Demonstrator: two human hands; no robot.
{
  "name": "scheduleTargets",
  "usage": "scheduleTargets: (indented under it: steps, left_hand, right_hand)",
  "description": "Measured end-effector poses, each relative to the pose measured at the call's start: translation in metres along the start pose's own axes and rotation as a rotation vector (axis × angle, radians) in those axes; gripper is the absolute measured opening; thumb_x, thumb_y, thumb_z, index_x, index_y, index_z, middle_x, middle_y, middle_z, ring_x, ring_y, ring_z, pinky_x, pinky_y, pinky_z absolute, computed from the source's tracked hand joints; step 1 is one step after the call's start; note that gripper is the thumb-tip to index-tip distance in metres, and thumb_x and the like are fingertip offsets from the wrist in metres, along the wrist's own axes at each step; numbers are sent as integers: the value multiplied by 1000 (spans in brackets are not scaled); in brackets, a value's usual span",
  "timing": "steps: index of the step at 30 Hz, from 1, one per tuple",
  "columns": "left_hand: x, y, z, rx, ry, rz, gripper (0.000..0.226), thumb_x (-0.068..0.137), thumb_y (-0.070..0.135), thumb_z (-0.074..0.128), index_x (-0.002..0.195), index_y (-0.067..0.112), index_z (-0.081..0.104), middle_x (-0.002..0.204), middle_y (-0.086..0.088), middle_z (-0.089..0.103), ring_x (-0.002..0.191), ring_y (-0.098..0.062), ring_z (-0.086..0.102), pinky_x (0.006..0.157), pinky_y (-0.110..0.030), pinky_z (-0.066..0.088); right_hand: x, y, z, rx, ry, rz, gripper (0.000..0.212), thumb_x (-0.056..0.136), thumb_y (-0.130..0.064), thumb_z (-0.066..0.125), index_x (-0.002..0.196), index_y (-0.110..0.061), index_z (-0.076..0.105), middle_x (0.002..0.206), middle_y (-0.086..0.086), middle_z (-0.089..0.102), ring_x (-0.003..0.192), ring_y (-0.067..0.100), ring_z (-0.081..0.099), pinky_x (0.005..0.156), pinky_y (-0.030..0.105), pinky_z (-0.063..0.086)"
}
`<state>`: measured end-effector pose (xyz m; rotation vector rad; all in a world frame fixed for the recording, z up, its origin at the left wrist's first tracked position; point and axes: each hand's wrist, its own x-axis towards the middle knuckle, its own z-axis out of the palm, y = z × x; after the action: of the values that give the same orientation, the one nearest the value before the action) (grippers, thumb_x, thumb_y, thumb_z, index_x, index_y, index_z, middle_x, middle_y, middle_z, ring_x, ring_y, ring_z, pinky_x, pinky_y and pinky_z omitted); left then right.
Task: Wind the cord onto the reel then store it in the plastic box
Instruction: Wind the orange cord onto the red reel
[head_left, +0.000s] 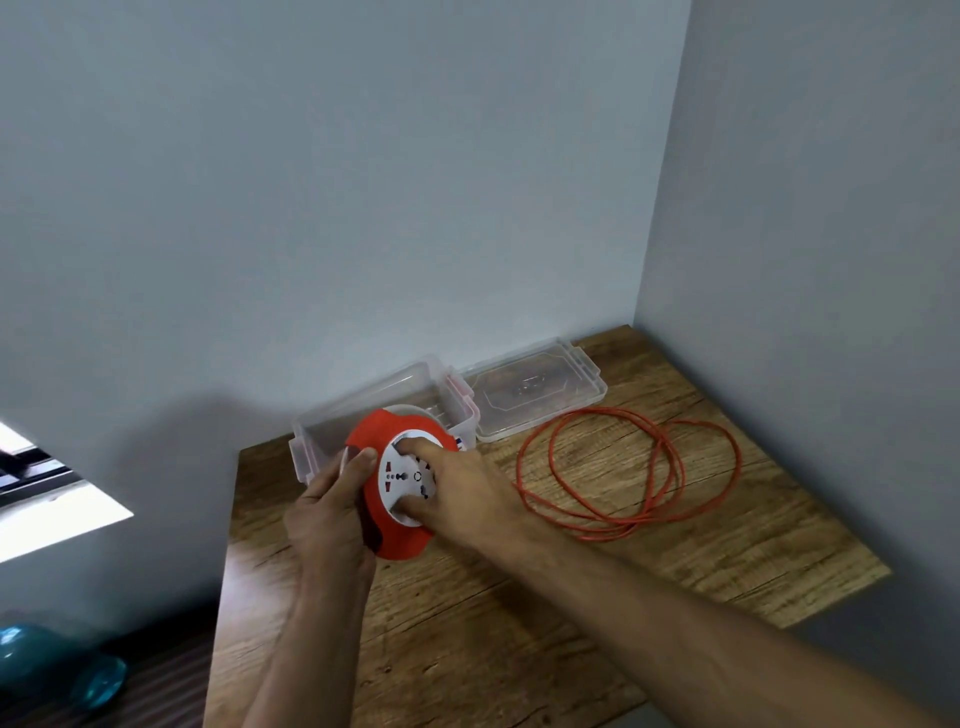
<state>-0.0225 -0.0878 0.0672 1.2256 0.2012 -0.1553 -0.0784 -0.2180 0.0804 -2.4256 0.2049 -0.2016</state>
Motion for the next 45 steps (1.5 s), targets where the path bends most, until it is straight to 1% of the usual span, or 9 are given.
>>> scheduleTargets:
  steps: [4,8,11,18,21,28,35,40,45]
  left_hand:
    - [2,-4,-2,26,-31,71,24,80,15,84,103,20,82,115,-12,78,101,-36,76,76,-41,62]
    - [-7,-9,5,70,-79,153,23,79,8,84,95,25,85,117,-12,78,106,-35,75,88,-48,61]
    - [-8,-11,7,34,-49,152,23,80,5,82,98,19,83,116,-12,78,110,-36,74,93,-51,60]
    - [-5,-2,6,-40,-7,-14,15,83,7,80,96,13,79,84,0,83,87,-29,77,68,-36,63]
    - [-3,5,9,-17,-59,-156,16,80,9,81,95,11,76,88,-11,82,84,-36,77,77,-49,62]
    - [-2,9,16,95,-88,-183,22,75,13,86,94,12,75,87,-11,82,80,-35,77,69,-47,63]
    - [-8,3,22,118,-161,-42,18,79,8,82,91,20,78,78,3,82,72,-19,79,58,-30,63]
    - [-17,-12,20,297,-232,86,27,79,11,84,105,17,82,106,-1,82,101,-23,77,86,-42,61]
    - [-15,-10,19,189,-141,10,27,82,14,82,108,17,80,96,1,83,90,-24,80,75,-41,65]
  right_hand:
    - [2,-1,14,348,65,277,67,75,-55,77,132,-31,51,120,3,67,99,25,68,73,35,60]
    - [5,-17,15,1140,-38,885,48,93,-53,57,116,-11,57,63,5,66,42,10,52,34,18,34]
    - [2,-17,4,1266,-119,893,43,99,-49,52,110,-8,59,56,5,66,40,9,54,33,17,37]
    - [-12,31,-26,-220,89,-112,33,96,-35,60,126,-24,52,119,6,67,83,22,69,72,37,58]
    - [-6,46,-39,-630,-227,-614,55,100,-24,56,148,-40,33,156,15,32,100,40,65,73,49,59]
    - [10,53,-25,-861,-215,-717,73,91,-39,68,148,-43,22,141,20,40,84,44,66,55,45,60]
    - [-17,37,5,-73,129,-15,64,78,-55,66,133,-41,37,110,3,70,93,29,69,74,39,58]
    - [-24,5,14,1075,65,830,46,88,-53,62,108,-12,58,69,7,69,46,16,58,39,24,43]
    - [-25,15,-8,899,-92,671,44,96,-50,57,108,-8,64,72,8,75,50,18,65,46,28,53]
